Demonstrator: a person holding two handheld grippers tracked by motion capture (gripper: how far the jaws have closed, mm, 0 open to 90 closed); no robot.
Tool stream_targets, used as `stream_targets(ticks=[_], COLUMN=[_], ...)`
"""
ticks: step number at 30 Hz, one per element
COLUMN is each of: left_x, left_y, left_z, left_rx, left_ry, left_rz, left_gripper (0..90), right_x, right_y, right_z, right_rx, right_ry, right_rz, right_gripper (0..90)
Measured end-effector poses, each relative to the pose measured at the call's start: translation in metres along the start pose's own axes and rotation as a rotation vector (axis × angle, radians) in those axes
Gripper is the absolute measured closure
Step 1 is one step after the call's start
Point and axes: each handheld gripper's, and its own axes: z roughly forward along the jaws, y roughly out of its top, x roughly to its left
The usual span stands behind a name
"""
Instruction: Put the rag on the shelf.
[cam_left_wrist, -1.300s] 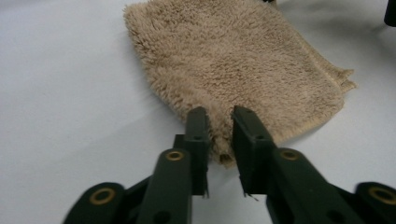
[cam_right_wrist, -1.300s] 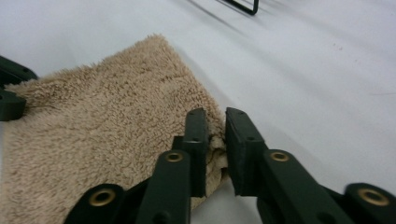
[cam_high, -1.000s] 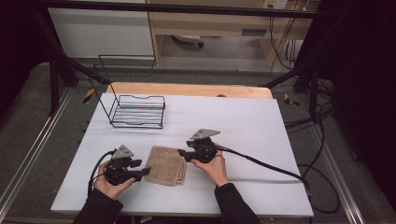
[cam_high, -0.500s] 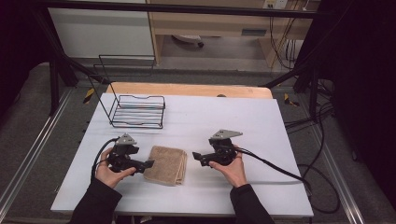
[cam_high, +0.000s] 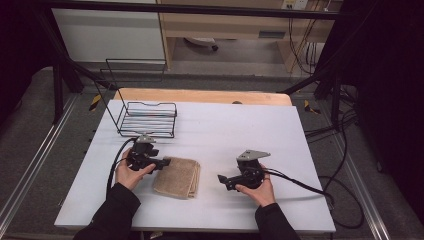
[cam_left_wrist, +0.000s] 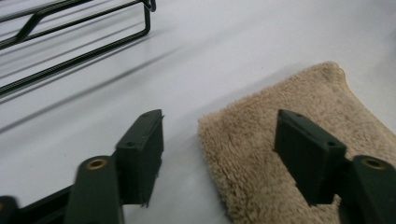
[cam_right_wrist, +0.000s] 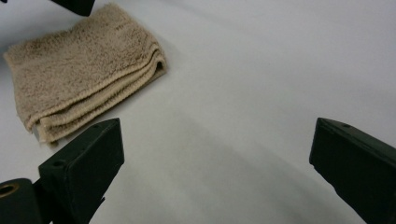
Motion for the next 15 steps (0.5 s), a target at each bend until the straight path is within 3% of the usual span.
stream_targets(ticks=[5,8,15], left_x=[0.006,0.008,0.007], left_y=[-0.001,-0.003,-0.003], left_z=[0.008,0.011,0.012], left_rx=[0.019,0.026,0.043], left_ry=[0.022,-0.009,-0.027], left_rz=[0.002,-0.02,-0.021], left_gripper=[50.7,58.0,69.8], right_x=[0.001,0.001,0.001], right_y=[0.0,0.001,0.0], right_z=[-0.002,-0.004,-0.003], right_rx=[-0.003,-0.012,-0.012], right_ry=[0.003,0.003,0.01], right_rz=[0.001,-0.001,0.003], right_gripper=[3.5,4.0,4.7])
